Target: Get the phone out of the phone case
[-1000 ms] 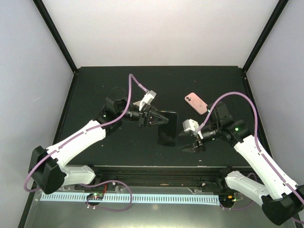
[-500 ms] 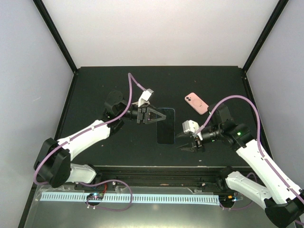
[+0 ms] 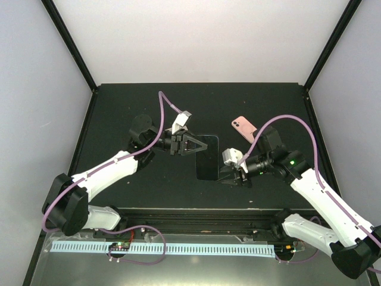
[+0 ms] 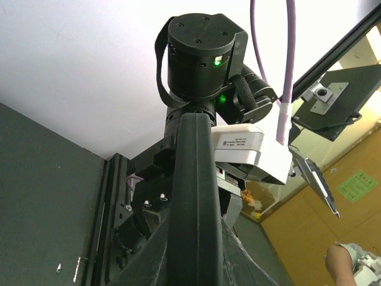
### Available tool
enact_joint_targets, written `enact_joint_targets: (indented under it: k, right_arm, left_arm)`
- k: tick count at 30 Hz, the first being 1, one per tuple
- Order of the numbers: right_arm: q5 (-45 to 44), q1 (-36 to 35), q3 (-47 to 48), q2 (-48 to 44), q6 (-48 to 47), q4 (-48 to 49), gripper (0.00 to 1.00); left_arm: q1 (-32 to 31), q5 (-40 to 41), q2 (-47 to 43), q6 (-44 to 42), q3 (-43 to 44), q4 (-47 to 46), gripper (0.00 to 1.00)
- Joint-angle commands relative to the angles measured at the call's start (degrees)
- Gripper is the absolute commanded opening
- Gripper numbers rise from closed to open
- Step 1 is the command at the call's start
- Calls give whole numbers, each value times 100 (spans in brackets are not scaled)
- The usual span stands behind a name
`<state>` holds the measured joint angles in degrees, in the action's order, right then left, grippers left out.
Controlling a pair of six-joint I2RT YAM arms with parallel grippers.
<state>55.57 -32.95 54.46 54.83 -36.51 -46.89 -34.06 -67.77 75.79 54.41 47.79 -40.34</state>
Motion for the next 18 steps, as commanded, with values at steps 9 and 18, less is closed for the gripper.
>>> enact_joint_targets:
  k: [9, 18]
  right_arm:
    - [-848, -36, 347, 294, -887, -168, 28]
    - [-1440, -36, 455, 282, -1495, -126, 27]
  left_arm:
    - [-2, -279, -104, 595, 62, -676, 1]
    - [-105, -498, 135, 934, 123, -714, 2]
